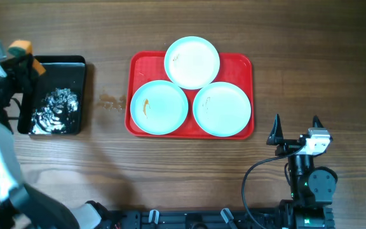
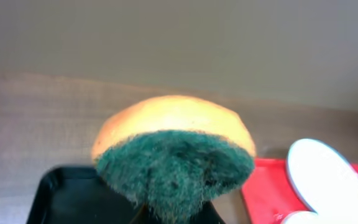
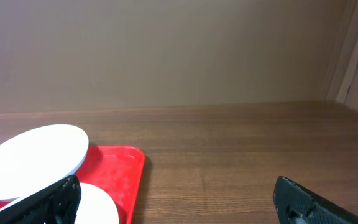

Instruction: Clean dirty plates on tray and stack at the side

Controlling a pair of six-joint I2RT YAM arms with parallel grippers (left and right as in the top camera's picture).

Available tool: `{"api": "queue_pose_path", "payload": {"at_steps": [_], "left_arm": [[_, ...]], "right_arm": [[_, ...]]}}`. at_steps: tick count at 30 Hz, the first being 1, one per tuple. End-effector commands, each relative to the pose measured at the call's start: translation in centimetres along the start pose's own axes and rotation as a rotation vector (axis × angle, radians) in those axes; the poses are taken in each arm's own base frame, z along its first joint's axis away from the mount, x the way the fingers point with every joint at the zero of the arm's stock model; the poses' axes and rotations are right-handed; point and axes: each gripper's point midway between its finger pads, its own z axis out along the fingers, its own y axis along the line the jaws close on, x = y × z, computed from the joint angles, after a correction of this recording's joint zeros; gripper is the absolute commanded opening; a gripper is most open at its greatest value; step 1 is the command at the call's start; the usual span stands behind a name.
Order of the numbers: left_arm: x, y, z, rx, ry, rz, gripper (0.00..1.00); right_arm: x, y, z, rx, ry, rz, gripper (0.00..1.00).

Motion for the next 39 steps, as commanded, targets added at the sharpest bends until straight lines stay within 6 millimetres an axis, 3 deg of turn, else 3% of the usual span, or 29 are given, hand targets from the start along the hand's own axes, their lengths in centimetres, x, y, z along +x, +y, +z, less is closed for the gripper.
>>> {"api": "queue_pose_path", "payload": {"at_steps": [1,3,4,6,9,11,14,17,19,22,28,32,36,39], "left_arm": [[7.6,4.9,0.4,-0.28,0.259,-0.08,0.04],[12.2,7.3,0.5,-0.394,0.394,-0.128,0.04],[13.5,7.8,0.5,-0.409,0.435,-0.149,0.04],[13.7,7.8,0.4,-0.408,0.444,-0.159,0.04],[6.7,4.9,0.1,-0.291,0.276,-0.101,0.04],[0.8,1.6,-0.8,-0.173,0.129,-0.015,0.04],[-7.3,-3.8,-3.7,-0.048,-0.072,0.15,0.04],[-11.9,-6.4,-6.6,-0.049,-0.198,0.183,0.04],[-12.6,-7.6,-7.7,-0.04,-0.224,0.151,0.04],[-11.0,-9.4,-7.7,0.03,-0.167,0.031,0.04],[-2.5,-11.0,-5.4,0.103,0.163,-0.273,0.04],[1.4,-11.9,-3.9,0.141,0.33,-0.398,0.04],[3.2,-11.1,-2.4,0.133,0.399,-0.442,0.04],[3.5,-10.7,-1.8,0.132,0.407,-0.475,0.04]], "right_arm": [[-0.1,-0.2,0.0,0.008,-0.007,-0.017,1.0],[-0.1,-0.2,0.0,0.008,-0.007,-0.016,1.0],[-0.1,-0.2,0.0,0.008,-0.007,-0.017,1.0],[-0.1,-0.2,0.0,0.008,-0.007,-0.017,1.0],[-0.1,-0.2,0.0,0.008,-0.007,-0.017,1.0],[-0.1,-0.2,0.0,0.008,-0.007,-0.016,1.0],[-0.1,-0.2,0.0,0.008,-0.007,-0.017,1.0],[-0.1,-0.2,0.0,0.008,-0.007,-0.017,1.0],[-0.1,-0.2,0.0,0.008,-0.007,-0.017,1.0],[-0.1,-0.2,0.0,0.008,-0.007,-0.017,1.0],[-0.1,-0.2,0.0,0.008,-0.007,-0.017,0.99],[-0.1,-0.2,0.0,0.008,-0.007,-0.017,1.0],[-0.1,-0.2,0.0,0.008,-0.007,-0.017,1.0],[-0.1,-0.2,0.0,0.008,-0.007,-0.017,1.0]]}}
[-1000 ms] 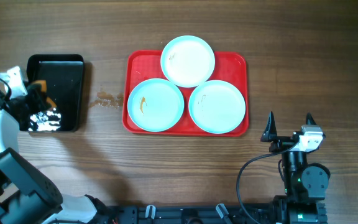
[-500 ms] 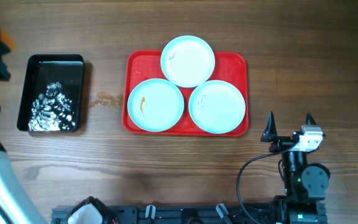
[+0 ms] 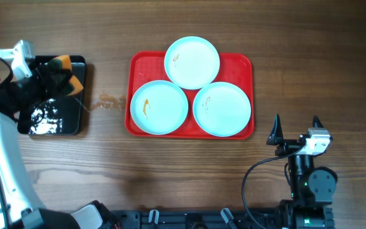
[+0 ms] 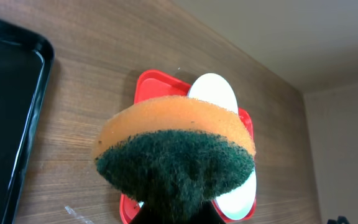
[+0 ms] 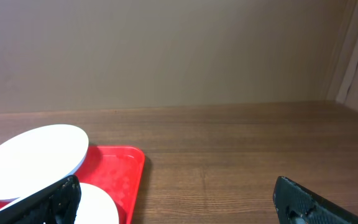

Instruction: Clean dirty plates on tray and stack at the side

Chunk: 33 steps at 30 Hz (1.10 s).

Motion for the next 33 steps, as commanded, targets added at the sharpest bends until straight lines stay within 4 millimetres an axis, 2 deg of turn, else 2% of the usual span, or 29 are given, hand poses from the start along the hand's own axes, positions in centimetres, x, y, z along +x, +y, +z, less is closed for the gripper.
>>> {"api": "queue_pose_path", "payload": {"at_steps": [1,2,3,5,7,12,16,19,22,23,24,25,26,27,30,32,33], "left_arm": [[-1.0,0.6,0.5,-0.005,-0.02,0.005,0.04],[-2.2,1.7,0.2,-0.068,-0.065,0.071,0.04],[-3.2,3.9,-0.6,-0.197,-0.104,0.128,0.04],[-4.8,8.6,-3.0,-0.473,-0.174,0.107,0.04],[-5.4,10.1,-4.1,-0.554,-0.2,0.096,0.04],[-5.4,10.8,-3.7,-0.554,-0.193,0.083,0.04],[-5.1,11.6,-2.4,-0.53,-0.162,0.06,0.04],[-5.0,11.5,-1.4,-0.473,-0.147,0.053,0.04],[-5.1,9.7,-0.5,-0.353,-0.142,0.09,0.04],[-4.9,10.9,-0.6,-0.413,-0.124,0.128,0.04],[-4.5,12.3,-0.5,-0.477,-0.111,0.094,0.04],[-4.4,12.6,-0.5,-0.482,-0.122,0.014,0.04],[-4.5,11.9,-0.1,-0.427,-0.137,-0.05,0.04],[-4.5,10.8,0.1,-0.365,-0.138,-0.041,0.04],[-4.6,10.5,0.3,-0.346,-0.135,-0.023,0.04],[-4.8,8.4,0.2,-0.234,-0.153,-0.052,0.04],[-5.0,6.4,0.3,-0.131,-0.158,-0.031,0.04]], "right_arm": [[-0.1,-0.2,0.0,0.008,-0.007,-0.017,1.0],[-0.1,-0.2,0.0,0.008,-0.007,-0.017,1.0],[-0.1,-0.2,0.0,0.008,-0.007,-0.017,1.0],[-0.1,-0.2,0.0,0.008,-0.007,-0.017,1.0],[-0.1,-0.2,0.0,0.008,-0.007,-0.017,1.0],[-0.1,-0.2,0.0,0.008,-0.007,-0.017,1.0],[-0.1,-0.2,0.0,0.008,-0.007,-0.017,1.0],[-0.1,-0.2,0.0,0.008,-0.007,-0.017,1.0],[-0.1,-0.2,0.0,0.008,-0.007,-0.017,1.0],[-0.1,-0.2,0.0,0.008,-0.007,-0.017,1.0],[-0.1,-0.2,0.0,0.008,-0.007,-0.017,1.0],[-0.1,-0.2,0.0,0.008,-0.007,-0.017,1.0],[-0.1,-0.2,0.0,0.008,-0.007,-0.017,1.0],[-0.1,-0.2,0.0,0.008,-0.007,-0.016,1.0],[-0.1,-0.2,0.0,0.008,-0.007,-0.017,1.0],[-0.3,-0.2,0.0,0.009,-0.013,-0.018,1.0],[-0.6,0.0,0.0,-0.005,-0.025,-0.003,1.0]]}}
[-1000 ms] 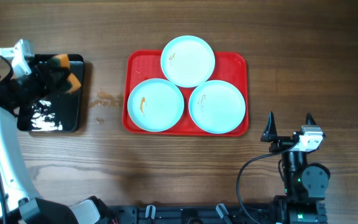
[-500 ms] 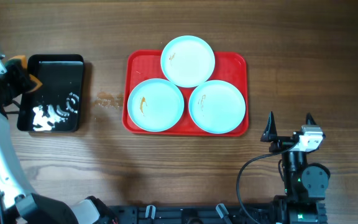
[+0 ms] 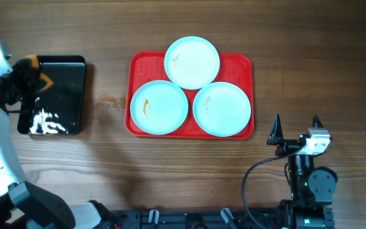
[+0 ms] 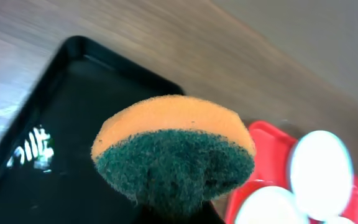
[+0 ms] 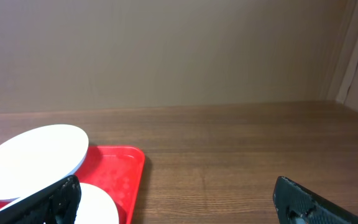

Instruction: Clean dirty plates on tray and stack at the side

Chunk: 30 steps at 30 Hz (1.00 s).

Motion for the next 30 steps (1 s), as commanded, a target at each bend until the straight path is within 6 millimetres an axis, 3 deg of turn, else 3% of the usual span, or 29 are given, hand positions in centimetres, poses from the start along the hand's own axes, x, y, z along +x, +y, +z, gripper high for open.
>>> {"api": "queue_pose_path", "payload": {"at_steps": [1,2,6,10,12,15,20,23,26,30], "left_arm": [[-0.7,-6.7,-2.3,0.39,-0.025,-0.009,0.04],[-0.7,-7.7,-2.9,0.449,-0.028,-0.003,0.04],[-0.6,-11.3,-5.4,0.66,0.016,-0.095,0.04],[0.9,-13.9,-6.3,0.773,0.149,-0.234,0.04],[2.4,-15.1,-6.1,0.779,0.223,-0.269,0.04],[4.6,-17.1,-5.4,0.78,0.311,-0.255,0.04],[8.1,-20.7,-3.7,0.724,0.406,-0.154,0.04],[10.4,-20.6,-1.5,0.546,0.432,-0.101,0.04],[12.7,-19.5,0.7,0.341,0.448,-0.029,0.04],[15.4,-21.7,2.2,0.334,0.504,0.056,0.04]], "right_arm": [[-0.4,1.5,-0.1,-0.089,-0.012,0.094,1.0],[-0.2,2.3,-0.2,-0.134,0.002,0.154,1.0],[-0.5,6.3,-1.2,-0.366,0.115,0.694,1.0],[-0.7,6.8,-1.4,-0.374,0.227,1.197,1.0],[-1.9,7.0,-1.6,-0.408,0.206,1.27,1.0],[-6.2,7.5,-2.6,-0.55,0.054,1.174,1.0],[-10.9,7.8,-4.0,-0.631,-0.076,1.053,1.0],[-12.8,8.8,-4.2,-0.651,-0.048,0.906,1.0],[-13.9,9.9,-3.0,-0.646,0.037,0.701,1.0],[-14.6,11.6,0.3,-0.694,0.249,0.52,1.0]]}}
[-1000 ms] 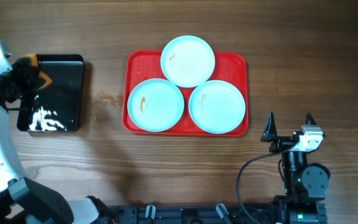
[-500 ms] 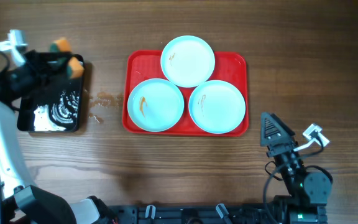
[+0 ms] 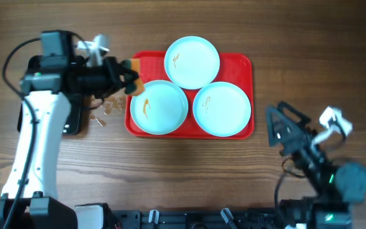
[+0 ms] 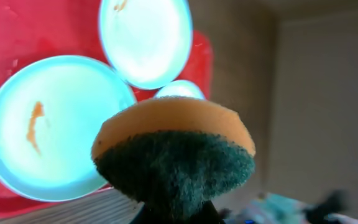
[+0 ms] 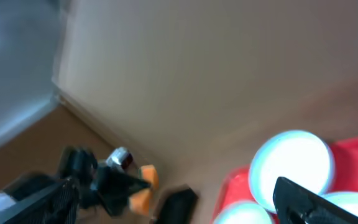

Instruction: Clean dirty plates on tray and stack at the side

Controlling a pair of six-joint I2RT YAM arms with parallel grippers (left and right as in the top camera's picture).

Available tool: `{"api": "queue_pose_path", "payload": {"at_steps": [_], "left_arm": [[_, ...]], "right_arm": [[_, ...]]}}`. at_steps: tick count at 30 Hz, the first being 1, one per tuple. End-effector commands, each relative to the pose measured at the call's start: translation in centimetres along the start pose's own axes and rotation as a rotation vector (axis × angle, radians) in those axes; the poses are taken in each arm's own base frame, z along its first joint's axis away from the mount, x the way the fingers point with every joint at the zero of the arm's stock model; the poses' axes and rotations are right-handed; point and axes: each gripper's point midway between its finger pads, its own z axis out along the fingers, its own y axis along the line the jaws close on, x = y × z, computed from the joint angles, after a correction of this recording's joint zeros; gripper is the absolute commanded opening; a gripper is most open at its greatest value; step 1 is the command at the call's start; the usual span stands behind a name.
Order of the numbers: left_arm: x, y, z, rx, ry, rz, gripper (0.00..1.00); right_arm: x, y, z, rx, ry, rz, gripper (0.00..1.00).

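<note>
Three light blue plates lie on the red tray [image 3: 245, 63]: the back plate [image 3: 192, 62], the front left plate [image 3: 159, 107] with an orange smear, and the front right plate [image 3: 222, 109]. My left gripper [image 3: 132, 76] hangs over the tray's left edge, shut on the orange and green sponge [image 4: 174, 158]. In the left wrist view the smeared plate [image 4: 51, 127] lies just beyond the sponge. My right gripper [image 3: 283, 124] is open and empty, raised and tilted toward the tray from its right front corner.
A black tray [image 3: 74, 121] sits at the left, mostly hidden under my left arm. Brown stains and crumbs [image 3: 110, 103] mark the wood between the black tray and the red tray. Bare wood lies right of the red tray.
My left gripper has moved from the black tray's left end to the red tray's left edge, still holding the sponge. My right arm has lifted and tilted toward the tray, its gripper still open.
My left gripper held the sponge at the black tray's left end, where white foam lay. Then it was over that tray's right part, then back at its left end. Now it holds the sponge beside the smeared plate. My right arm stayed parked until now.
</note>
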Motion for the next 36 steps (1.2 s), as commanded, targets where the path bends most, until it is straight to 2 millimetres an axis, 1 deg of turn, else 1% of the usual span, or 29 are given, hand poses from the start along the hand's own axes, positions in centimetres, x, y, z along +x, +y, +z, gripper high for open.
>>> {"api": "queue_pose_path", "payload": {"at_steps": [1,2,3,4,7,10,12,15,19,20,22,25,26,27,29,30,31,32,33,34,36], "left_arm": [[0.4,1.0,3.5,-0.125,0.024,0.059,0.04],[0.6,0.8,4.5,-0.126,0.037,0.077,0.04],[0.6,0.9,5.1,-0.134,0.043,0.085,0.04],[0.7,1.2,5.8,-0.156,0.046,0.088,0.04],[0.7,3.5,7.7,-0.268,0.052,0.032,0.04],[1.3,5.0,9.5,-0.305,0.098,0.008,0.04],[1.7,5.9,10.6,-0.321,0.13,-0.006,0.04],[2.2,8.0,12.5,-0.348,0.175,-0.039,0.04],[3.2,9.6,14.0,-0.37,0.229,-0.076,0.04],[3.4,9.9,14.3,-0.376,0.24,-0.086,0.04],[3.8,10.3,14.8,-0.386,0.254,-0.11,0.04],[4.5,10.6,15.5,-0.397,0.276,-0.128,0.04],[4.8,10.5,15.7,-0.398,0.282,-0.123,0.04],[5.0,10.4,15.9,-0.399,0.289,-0.118,0.04],[5.4,10.0,16.1,-0.399,0.297,-0.106,0.04],[5.5,9.9,16.3,-0.402,0.3,-0.099,0.04],[5.6,9.9,16.3,-0.407,0.3,-0.094,0.04],[5.6,10.1,16.3,-0.42,0.296,-0.088,0.04],[5.5,10.4,16.2,-0.443,0.289,-0.081,0.04],[5.4,10.6,16.1,-0.459,0.282,-0.078,0.04],[5.4,10.8,16.1,-0.471,0.28,-0.076,0.04]], "right_arm": [[-0.4,1.7,3.7,-0.06,0.266,-0.253,1.0],[-0.5,1.7,4.7,-0.065,0.336,-0.256,1.0],[-0.6,1.4,5.6,-0.058,0.39,-0.255,1.0],[-0.8,1.0,6.4,-0.036,0.44,-0.247,1.0],[-0.9,0.1,8.3,0.008,0.567,-0.258,1.0],[-0.1,-0.9,9.9,0.079,0.677,-0.265,0.99],[1.2,-1.0,10.9,0.1,0.74,-0.265,1.0],[4.7,-0.8,12.5,0.069,0.838,-0.231,1.0],[8.1,-1.2,14.1,0.053,0.921,-0.19,1.0],[8.7,-1.4,14.7,0.054,0.928,-0.175,1.0],[9.2,-1.9,16.0,0.062,0.918,-0.146,1.0],[9.9,-3.9,17.8,0.158,0.894,-0.022,1.0],[10.3,-4.4,18.3,0.156,0.897,-0.024,1.0],[10.8,-4.7,18.8,0.134,0.904,-0.061,0.95],[12.8,-5.5,19.3,0.125,0.946,-0.115,0.78],[14.0,-6.2,19.2,0.142,0.978,-0.12,0.63],[14.9,-6.9,19.2,0.164,1.002,-0.123,0.54],[16.2,-8.0,19.0,0.2,1.037,-0.13,0.45],[17.1,-9.0,19.0,0.228,1.06,-0.14,0.4],[18.1,-10.1,19.0,0.256,1.083,-0.155,0.37],[19.4,-11.2,18.9,0.273,1.12,-0.172,0.36]]}}
